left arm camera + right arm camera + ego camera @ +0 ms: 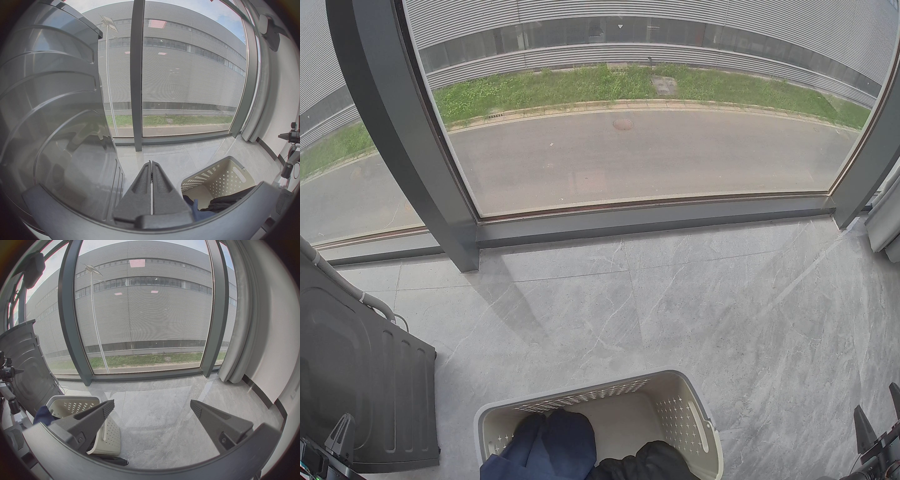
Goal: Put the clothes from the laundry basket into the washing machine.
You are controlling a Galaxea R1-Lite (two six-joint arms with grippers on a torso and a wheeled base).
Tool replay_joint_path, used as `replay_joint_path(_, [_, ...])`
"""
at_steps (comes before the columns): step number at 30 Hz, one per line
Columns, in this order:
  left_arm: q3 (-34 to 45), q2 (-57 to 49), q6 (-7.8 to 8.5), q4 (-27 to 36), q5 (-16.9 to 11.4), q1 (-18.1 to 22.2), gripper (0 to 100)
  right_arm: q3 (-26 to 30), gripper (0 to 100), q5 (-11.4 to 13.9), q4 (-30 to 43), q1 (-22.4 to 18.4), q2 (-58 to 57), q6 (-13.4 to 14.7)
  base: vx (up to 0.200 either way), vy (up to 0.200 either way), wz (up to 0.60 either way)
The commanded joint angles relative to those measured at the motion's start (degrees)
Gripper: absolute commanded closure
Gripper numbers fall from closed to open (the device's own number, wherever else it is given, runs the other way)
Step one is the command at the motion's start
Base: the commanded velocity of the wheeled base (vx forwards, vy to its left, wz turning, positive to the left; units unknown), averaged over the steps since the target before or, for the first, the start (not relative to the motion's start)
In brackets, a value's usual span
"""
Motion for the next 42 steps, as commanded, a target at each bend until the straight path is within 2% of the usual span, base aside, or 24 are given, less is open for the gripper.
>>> replay_joint_path(1, [1.01, -0.95, -0.02, -0.01, 0.02, -0.02, 100, 0.84, 0, -0.02, -0.01, 0.02, -0.68, -0.04, 0.000, 0.000, 0.00])
replay_joint_path(26, [1.01, -0.95, -0.02, -0.01, 0.02, 0.07, 100, 0.84, 0, -0.02, -0.01, 0.02, -0.68, -0.04, 0.000, 0.000, 0.00])
replay_joint_path(42, [1.01, -0.95, -0.02, -0.01, 0.02, -0.02, 100, 0.84, 0, 0.07, -0.01, 0.02, -0.68, -0.04, -0.200, 0.000, 0.00])
